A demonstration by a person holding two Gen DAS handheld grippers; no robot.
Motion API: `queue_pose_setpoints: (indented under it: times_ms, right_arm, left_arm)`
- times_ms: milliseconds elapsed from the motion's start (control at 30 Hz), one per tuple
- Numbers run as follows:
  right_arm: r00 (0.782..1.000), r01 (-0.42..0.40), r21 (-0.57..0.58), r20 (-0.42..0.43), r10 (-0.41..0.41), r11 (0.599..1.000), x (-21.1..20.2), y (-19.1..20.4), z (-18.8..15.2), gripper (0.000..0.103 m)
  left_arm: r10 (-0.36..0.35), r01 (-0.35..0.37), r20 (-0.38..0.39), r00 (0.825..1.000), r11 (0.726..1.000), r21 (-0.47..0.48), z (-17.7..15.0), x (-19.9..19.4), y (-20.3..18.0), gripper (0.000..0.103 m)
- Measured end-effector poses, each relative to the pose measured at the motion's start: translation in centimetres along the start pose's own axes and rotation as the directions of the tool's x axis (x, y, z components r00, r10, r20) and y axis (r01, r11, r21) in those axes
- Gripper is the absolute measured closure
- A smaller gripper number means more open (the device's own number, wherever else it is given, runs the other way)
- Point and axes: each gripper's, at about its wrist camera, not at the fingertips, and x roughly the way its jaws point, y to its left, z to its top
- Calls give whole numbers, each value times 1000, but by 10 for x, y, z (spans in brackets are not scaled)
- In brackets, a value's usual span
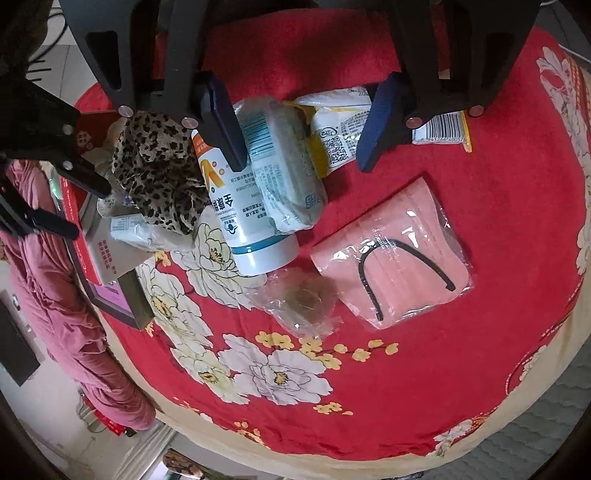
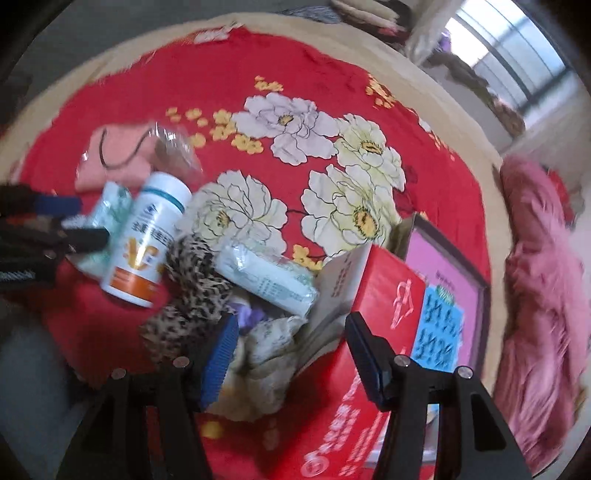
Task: Organize soft objects
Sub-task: 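Grasp the wet-wipe pack with the left tool while the right grasps a white packet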
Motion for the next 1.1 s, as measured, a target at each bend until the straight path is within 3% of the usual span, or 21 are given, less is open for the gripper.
queue_pose_setpoints:
  times_ms: [167, 467, 700, 800, 933, 1100]
  right_arm:
    - [999, 37, -130, -21, -40, 991, 16, 10, 12, 43]
    - [996, 14, -269, -83, -37, 963, 55, 26, 32, 43]
    - [997, -5, -318, -72, -19, 948, 68, 40, 38, 69]
    - [998, -21, -296, -63, 2, 955, 66, 37, 37, 76]
    - [992, -123, -198, -19, 122, 973, 47, 17, 37, 81]
    - [973, -226, -68, 29, 228, 972, 26, -9, 34, 83]
  left_arm:
    - [-2, 2, -18, 1000, 1000, -11, 3, 2, 2, 44]
    - [2, -4, -63, 998, 1000, -31, 8, 3, 5, 45]
    - [23, -26, -107, 994, 999, -30, 13, 11, 2, 45]
    - [23, -28, -122, 992, 999, -44, 16, 15, 2, 45]
    - [9, -18, -137, 990, 998, -61, 21, 19, 4, 46]
    - [-40, 25, -160, 986, 995, -92, 25, 26, 7, 70]
